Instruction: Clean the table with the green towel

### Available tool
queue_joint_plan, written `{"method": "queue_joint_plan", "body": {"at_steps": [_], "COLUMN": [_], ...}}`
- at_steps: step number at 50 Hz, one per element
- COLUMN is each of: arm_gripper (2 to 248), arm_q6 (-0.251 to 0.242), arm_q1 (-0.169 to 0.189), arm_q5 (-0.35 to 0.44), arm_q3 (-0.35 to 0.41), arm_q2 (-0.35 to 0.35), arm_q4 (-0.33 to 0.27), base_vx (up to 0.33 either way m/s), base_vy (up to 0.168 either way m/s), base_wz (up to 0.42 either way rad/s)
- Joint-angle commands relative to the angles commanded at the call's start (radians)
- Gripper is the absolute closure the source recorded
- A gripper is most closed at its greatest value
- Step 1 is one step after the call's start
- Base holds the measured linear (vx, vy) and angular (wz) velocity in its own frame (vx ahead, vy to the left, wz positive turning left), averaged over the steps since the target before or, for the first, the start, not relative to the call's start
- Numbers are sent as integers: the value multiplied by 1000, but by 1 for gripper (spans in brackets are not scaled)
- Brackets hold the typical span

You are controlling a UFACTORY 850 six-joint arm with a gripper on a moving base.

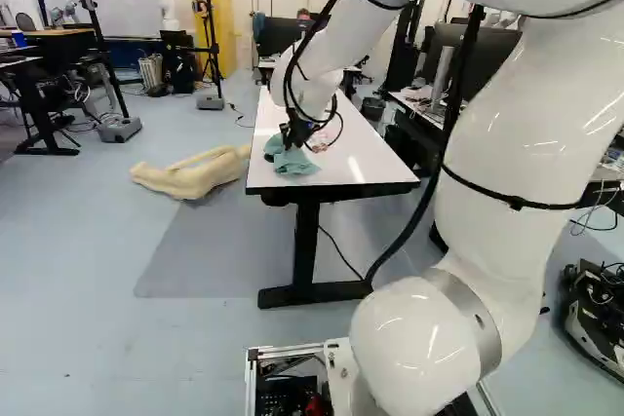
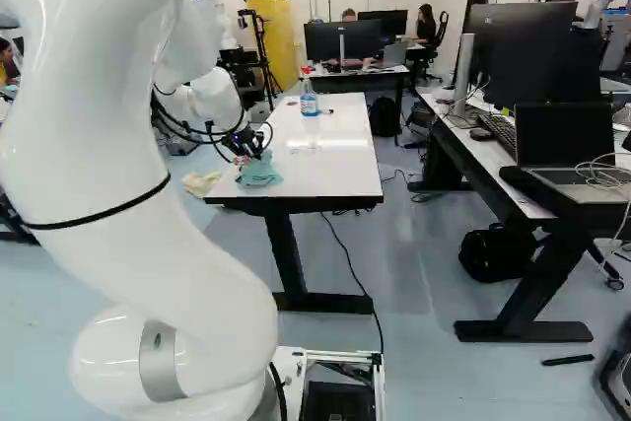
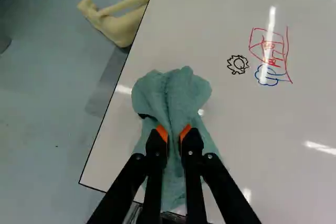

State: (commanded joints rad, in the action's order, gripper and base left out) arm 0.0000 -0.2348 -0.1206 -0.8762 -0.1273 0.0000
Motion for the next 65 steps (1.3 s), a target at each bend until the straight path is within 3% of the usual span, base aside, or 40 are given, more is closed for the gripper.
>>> {"method": "queue_joint_plan", "body": {"at_steps": [34,65], "arm_gripper": [206,206], "arm_q6": [0,0], "arm_q1": [78,137], "arm_q5": [0,0], "arm_q3": [-139,-290], "arm_q2": [-45,-176], "arm_q4": [0,0], "base_vx": [0,0], "base_vy": [0,0], "base_wz": [0,0]}}
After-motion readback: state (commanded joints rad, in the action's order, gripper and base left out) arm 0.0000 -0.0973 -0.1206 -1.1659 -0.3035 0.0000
